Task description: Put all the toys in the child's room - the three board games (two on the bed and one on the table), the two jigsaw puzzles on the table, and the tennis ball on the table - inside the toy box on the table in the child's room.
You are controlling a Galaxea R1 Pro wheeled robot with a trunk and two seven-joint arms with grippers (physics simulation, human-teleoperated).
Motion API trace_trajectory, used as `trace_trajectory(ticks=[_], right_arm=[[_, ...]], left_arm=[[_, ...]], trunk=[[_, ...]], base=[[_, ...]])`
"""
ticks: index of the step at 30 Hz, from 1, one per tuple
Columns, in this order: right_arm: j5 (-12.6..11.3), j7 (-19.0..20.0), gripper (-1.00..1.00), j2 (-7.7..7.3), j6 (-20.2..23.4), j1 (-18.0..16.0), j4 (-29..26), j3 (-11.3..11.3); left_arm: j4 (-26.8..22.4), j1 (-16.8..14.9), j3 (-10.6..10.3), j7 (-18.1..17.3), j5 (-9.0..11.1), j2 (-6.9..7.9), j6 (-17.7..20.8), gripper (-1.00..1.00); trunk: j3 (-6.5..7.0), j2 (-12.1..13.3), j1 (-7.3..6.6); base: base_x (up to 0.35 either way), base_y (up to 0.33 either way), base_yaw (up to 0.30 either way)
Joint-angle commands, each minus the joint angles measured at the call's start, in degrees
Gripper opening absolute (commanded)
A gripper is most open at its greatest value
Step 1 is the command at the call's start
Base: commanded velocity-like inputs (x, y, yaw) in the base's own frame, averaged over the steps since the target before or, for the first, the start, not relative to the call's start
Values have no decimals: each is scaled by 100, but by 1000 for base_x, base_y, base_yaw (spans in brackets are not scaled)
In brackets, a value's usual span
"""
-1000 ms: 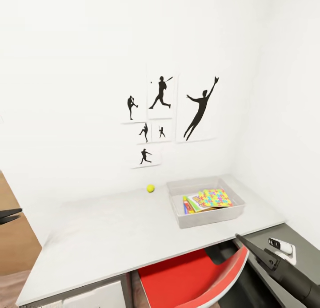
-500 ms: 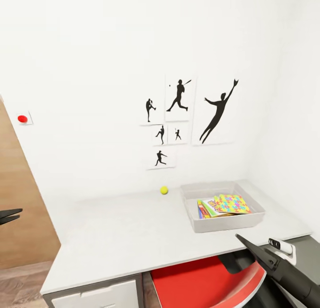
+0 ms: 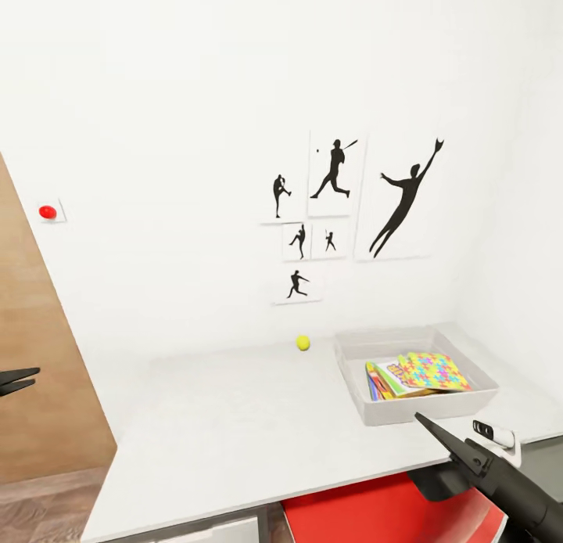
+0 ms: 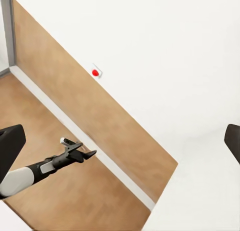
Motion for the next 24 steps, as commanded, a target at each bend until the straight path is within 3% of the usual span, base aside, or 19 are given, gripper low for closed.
trace_trajectory(ticks=[1, 14, 24], right_arm=[[-36, -8, 100, -2, 42, 2, -3, 3], [-36, -11, 100, -2, 42, 2, -3, 1], [-36, -9, 100, 1, 35, 2, -9, 5]], left_arm=[[5, 0, -27, -14, 32, 5, 58, 100], [5, 0, -27, -14, 32, 4, 55, 100], [6, 0, -27, -14, 32, 3, 55, 100]], trunk=[[-1, -2, 4], [0, -2, 4], [0, -2, 4]], base=[[210, 214, 1], [202, 171, 0], [54, 47, 0]])
